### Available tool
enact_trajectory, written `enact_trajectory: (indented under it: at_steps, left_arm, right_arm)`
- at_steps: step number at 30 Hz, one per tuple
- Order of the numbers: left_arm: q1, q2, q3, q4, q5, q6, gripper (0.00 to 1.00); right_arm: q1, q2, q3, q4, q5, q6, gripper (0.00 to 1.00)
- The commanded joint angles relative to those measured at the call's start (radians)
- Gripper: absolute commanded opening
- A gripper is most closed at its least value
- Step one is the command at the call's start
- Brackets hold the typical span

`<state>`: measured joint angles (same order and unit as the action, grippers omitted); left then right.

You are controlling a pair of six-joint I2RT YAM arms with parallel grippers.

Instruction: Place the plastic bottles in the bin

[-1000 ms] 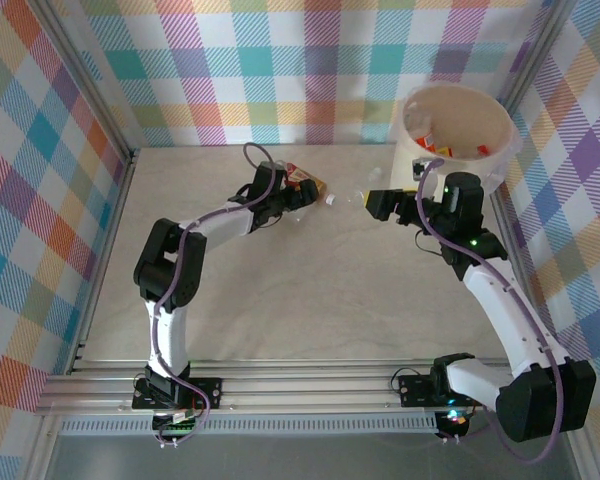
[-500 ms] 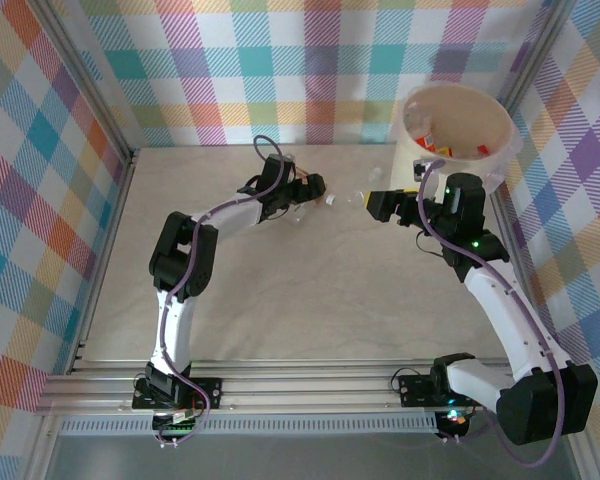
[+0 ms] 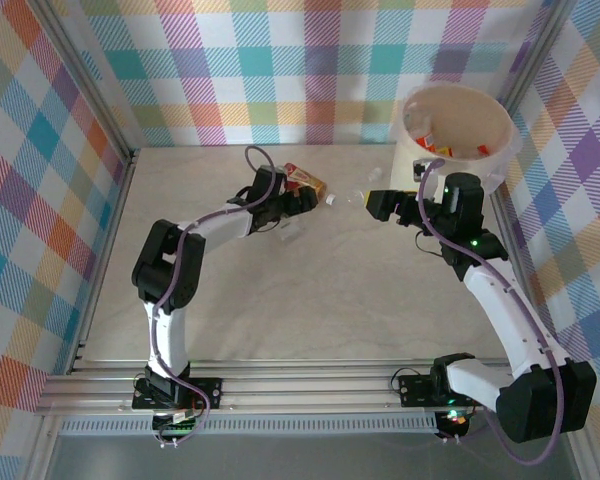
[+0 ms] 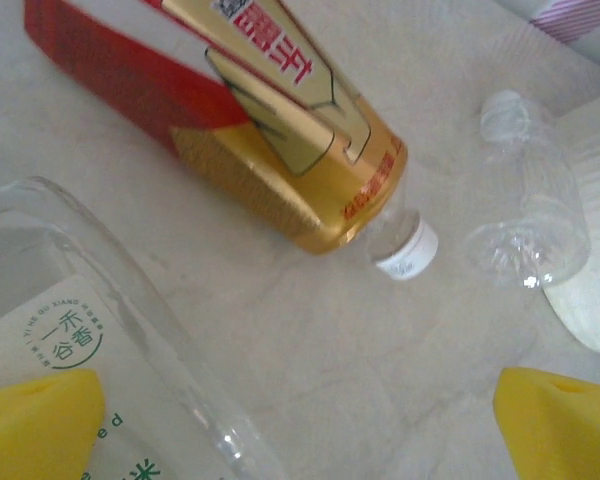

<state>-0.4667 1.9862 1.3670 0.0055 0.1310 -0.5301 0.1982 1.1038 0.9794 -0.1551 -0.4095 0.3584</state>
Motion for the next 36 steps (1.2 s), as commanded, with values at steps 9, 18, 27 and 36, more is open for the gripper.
enact_trajectory:
  at_steps: [9,18,27,36]
  left_arm:
    - [-0.044,-0.257,-0.283,-0.203,-0.032,0.002,1.00]
    - [-0.109,-0.448,-0.308,-0.450,-0.287,-0.107,1.00]
    - [-0.156,-0.345,-0.239,-0.632,-0.475,-0.292,1.00]
    - [-0.154,-0.256,-0.172,-0.583,-0.478,-0.305,1.00]
  right_arm:
    - [0.010,0.031,0.015,0.040,-0.021,0.031,1.00]
    - [0.015,0.060,0.017,0.072,-0.032,0.057,1.00]
    - [0.017,0.056,0.021,0.065,-0.029,0.053,1.00]
    - [0.018,0.034,0.027,0.034,-0.021,0.034,1.00]
